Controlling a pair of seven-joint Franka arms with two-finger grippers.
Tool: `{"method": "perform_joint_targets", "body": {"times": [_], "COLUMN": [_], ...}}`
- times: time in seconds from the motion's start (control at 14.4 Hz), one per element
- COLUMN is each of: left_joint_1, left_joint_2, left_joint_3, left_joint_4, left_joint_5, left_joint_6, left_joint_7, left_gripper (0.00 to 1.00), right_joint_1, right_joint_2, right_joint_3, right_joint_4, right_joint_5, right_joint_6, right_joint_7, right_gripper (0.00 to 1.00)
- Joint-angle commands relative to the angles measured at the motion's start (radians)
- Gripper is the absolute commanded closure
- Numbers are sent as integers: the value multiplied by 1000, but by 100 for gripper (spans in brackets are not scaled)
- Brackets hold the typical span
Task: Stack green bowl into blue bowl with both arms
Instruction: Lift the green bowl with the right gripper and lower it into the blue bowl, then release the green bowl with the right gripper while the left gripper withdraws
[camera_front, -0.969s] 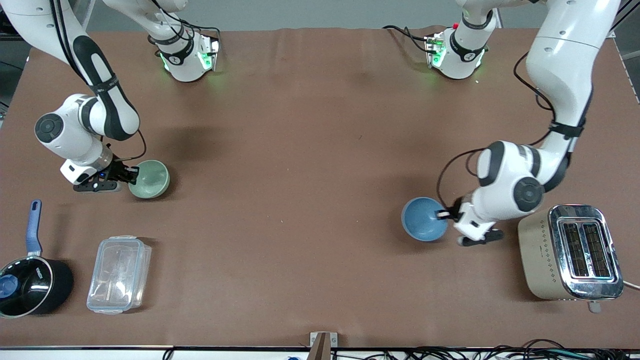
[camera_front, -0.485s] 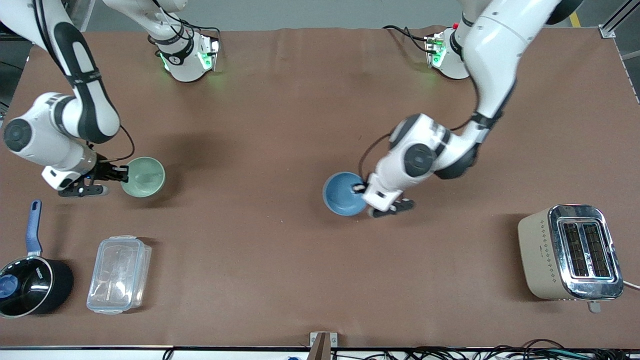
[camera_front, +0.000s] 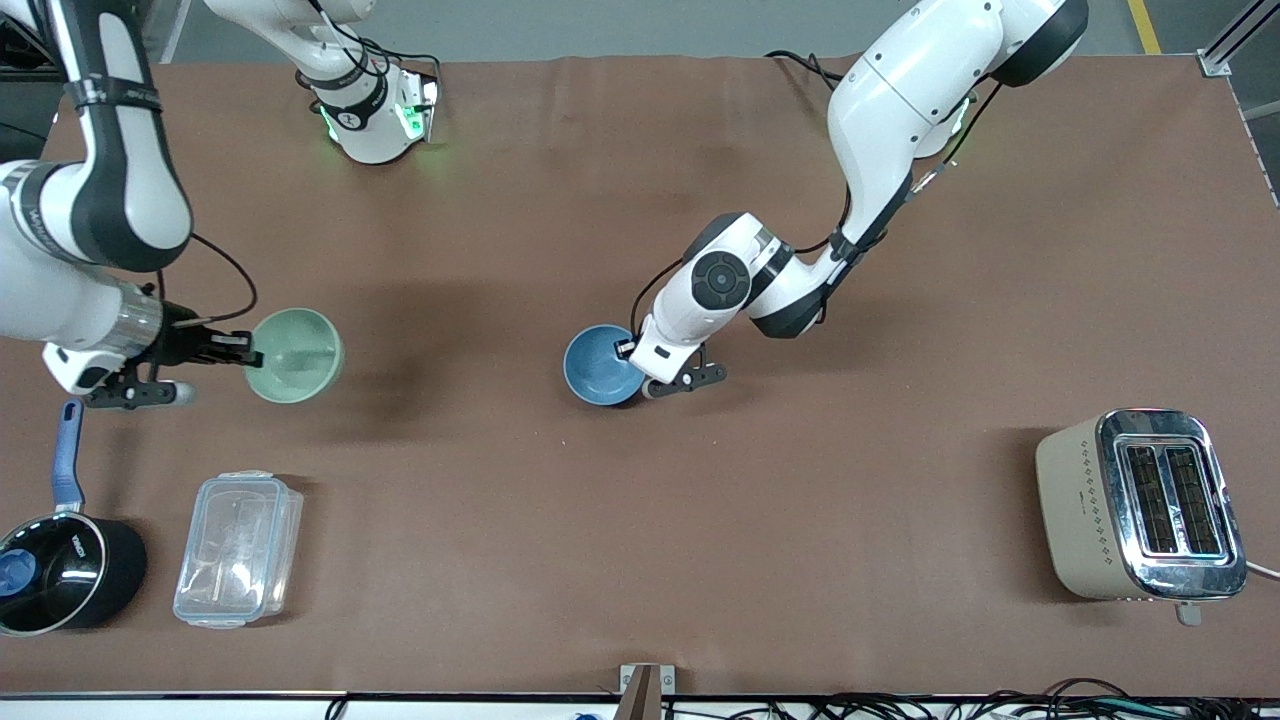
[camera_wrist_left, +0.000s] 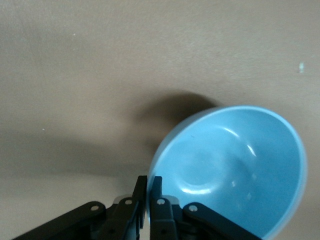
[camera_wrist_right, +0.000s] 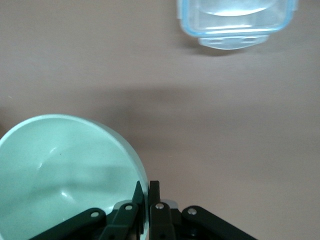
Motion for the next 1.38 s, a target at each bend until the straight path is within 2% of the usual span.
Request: {"method": "perform_joint_targets", "body": {"times": [0.0, 0.07, 0.21, 0.42, 0.62, 0.83, 0.97, 1.11, 1.32], "left_joint_1": [-4, -2, 18, 114, 255, 372, 418, 439, 522], "left_joint_2": [18, 10, -36, -120, -194, -293, -338, -390, -510], "left_joint_3": [7, 7, 11, 37, 30, 28, 23, 25, 29], "left_joint_4": [25, 27, 47, 100, 110, 129, 213, 281, 275], "left_joint_5": [13, 18, 44, 102, 260, 267, 260, 251, 118], "left_joint_6": [3, 3, -22, -157, -219, -370, -569, -683, -757], "left_joint_7": [-9, -5, -4, 6, 69, 161, 298, 408, 480], "left_gripper": [17, 0, 0, 0, 0, 0, 0, 0, 0], "right_joint_1": [-2, -1, 9, 41, 94, 148, 151, 165, 176], "right_joint_2": [2, 4, 7, 17, 88, 204, 273, 312, 329], "right_joint_3": [112, 160, 249, 373, 453, 498, 521, 533, 533], "right_joint_4": [6, 6, 3, -3, 1, 7, 32, 58, 63], "right_joint_5": [13, 12, 12, -2, -95, -247, -331, -361, -378], "right_joint_6": [1, 13, 50, 140, 246, 373, 413, 420, 418], "right_joint_7": [177, 244, 358, 534, 726, 980, 1093, 1137, 1144], "right_gripper": [100, 100, 100, 100, 100, 100, 100, 100, 100]}}
